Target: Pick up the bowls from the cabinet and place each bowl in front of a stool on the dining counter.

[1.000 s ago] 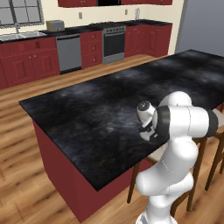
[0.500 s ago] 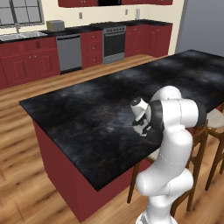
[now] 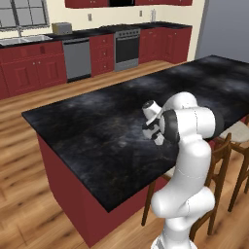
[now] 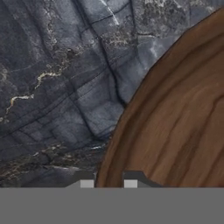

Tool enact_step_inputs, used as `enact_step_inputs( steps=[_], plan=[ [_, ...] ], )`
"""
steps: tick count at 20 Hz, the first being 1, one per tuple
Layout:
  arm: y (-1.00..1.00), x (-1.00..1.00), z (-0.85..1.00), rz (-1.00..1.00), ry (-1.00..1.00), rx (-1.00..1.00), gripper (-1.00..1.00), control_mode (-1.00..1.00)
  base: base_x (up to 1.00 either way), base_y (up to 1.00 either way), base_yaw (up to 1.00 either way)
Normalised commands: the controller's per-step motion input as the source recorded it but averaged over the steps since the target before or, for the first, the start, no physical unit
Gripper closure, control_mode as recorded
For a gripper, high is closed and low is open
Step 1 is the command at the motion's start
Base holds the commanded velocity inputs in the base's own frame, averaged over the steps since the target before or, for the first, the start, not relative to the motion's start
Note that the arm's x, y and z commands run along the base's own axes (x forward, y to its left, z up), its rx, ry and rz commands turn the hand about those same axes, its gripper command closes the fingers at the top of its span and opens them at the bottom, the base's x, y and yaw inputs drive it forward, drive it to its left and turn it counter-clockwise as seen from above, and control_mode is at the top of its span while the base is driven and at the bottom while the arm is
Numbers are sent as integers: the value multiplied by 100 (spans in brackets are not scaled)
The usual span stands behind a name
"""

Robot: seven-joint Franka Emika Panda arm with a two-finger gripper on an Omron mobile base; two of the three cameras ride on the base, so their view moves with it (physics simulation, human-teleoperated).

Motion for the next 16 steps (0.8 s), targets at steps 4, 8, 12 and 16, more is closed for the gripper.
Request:
enact_step_inputs(
  steps=[4,8,12,16],
  plan=[
    [0,0,-4,0,0,1,-100,-100,0,0,0],
    [0,0,0,0,0,1,-100,-100,0,0,0],
    [0,0,0,0,0,0,-100,-100,0,0,0],
    [-5,-30,62,0,0,15,-100,-100,0,0,0]
  ],
)
